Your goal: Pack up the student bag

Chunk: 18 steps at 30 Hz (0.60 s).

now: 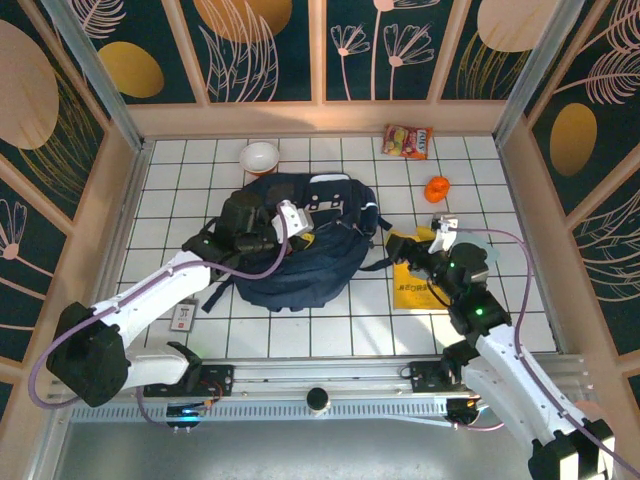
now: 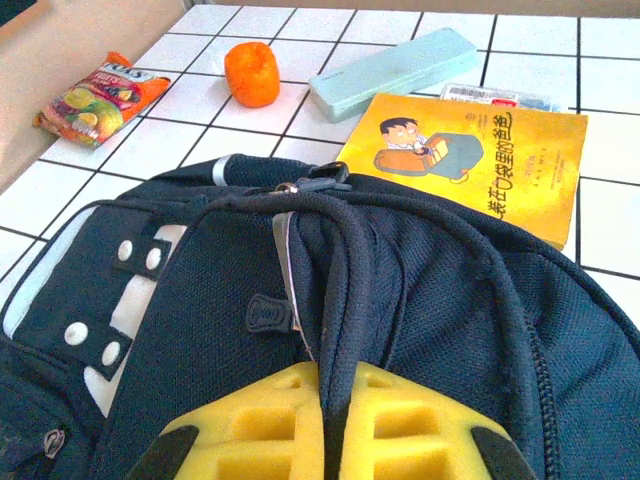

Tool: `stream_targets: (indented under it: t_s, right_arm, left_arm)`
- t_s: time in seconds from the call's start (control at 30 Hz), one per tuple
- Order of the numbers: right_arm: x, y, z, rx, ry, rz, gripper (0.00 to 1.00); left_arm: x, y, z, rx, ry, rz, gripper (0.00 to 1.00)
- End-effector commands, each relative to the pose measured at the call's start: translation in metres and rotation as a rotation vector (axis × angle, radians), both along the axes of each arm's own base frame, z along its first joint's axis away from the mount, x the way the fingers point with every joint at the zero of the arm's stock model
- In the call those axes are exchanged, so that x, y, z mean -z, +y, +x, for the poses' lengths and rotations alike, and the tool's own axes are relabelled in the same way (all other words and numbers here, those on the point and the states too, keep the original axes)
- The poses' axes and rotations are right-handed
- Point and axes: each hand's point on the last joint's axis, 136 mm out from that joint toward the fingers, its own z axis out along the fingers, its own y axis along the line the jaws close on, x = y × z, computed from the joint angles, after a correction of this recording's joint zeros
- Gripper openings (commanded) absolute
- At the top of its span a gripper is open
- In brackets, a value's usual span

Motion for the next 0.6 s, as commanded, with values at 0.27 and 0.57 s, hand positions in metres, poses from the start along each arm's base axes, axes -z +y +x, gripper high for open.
stream_targets:
  t_s: [0.27,0.57]
  right_arm:
    - [0.032,0.012,-0.006,-0.096,0.030,-0.068,0.85]
    - [0.047,0.031,-0.015,-0.207,0.037,0.017,0.84]
  left_arm:
    - [-0.074,-0.002,-0.006,0.110,-0.103,-0.164,0.00]
    - [-0.085,0.003,-0.004,0.121,-0.110,-0.175,0.00]
